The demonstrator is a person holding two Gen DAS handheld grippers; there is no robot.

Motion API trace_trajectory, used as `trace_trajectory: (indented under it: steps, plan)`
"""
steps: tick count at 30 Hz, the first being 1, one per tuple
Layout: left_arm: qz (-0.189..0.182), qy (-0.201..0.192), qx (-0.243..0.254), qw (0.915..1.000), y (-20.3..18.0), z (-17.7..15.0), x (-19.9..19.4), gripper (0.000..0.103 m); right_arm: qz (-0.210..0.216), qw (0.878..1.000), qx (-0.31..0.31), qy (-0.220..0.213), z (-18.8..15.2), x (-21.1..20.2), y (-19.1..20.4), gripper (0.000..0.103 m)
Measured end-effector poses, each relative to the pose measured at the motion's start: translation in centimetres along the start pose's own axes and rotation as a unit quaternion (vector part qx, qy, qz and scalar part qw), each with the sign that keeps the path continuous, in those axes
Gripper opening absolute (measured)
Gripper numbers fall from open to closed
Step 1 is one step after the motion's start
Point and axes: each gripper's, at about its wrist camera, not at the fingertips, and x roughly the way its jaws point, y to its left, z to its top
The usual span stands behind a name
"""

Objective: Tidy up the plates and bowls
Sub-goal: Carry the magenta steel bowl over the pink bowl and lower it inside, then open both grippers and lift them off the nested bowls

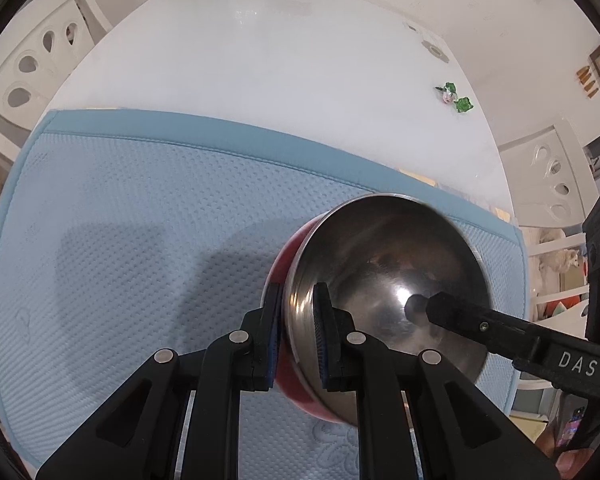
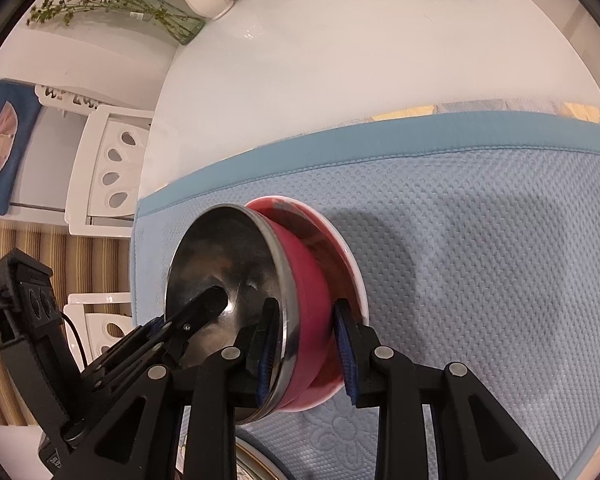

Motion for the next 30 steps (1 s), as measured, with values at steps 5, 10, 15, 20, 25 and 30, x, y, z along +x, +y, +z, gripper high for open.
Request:
trace_trajectory:
  steps: [5, 10, 15, 20, 25, 30]
  plan:
    - [-0.002, -0.005, 0.002, 1.0000, 0.2, 0.2, -0.4, 0.014, 0.004, 1.000, 0.002, 0.002, -0.1, -0.5, -0.4, 0.031]
    - [0.000, -0.005, 0.005, 1.0000, 0.4, 0.3, -0.8, 0.014, 0.000, 1.000, 0.000, -0.001, -0.4, -0.9, -0.3, 0.034]
    - [0.003, 0.000, 0.011, 0.9999, 0.3, 0.1, -0.7, 0.014, -0.004, 1.000, -0.002, -0.003, -0.7, -1.1, -0.1, 0.036]
    - [0.000, -0.002, 0.013, 0.9999, 0.1, -0.1, -1.1, 0.014, -0.002, 1.000, 0.003, -0.014, -1.0, -1.8, 0.1, 0.036]
    - [0.005, 0.002, 0.002, 1.0000, 0.1, -0.4, -2.3, 0.014, -0.006, 1.000, 0.001, -0.013, -1.4, -2.3, 0.3, 0.037]
    - [0.000, 0.017, -0.003, 0.9999, -0.3, -1.7, -3.1, 0.017, -0.023, 1.000, -0.016, -0.009, -2.5, -3.1, 0.9, 0.050]
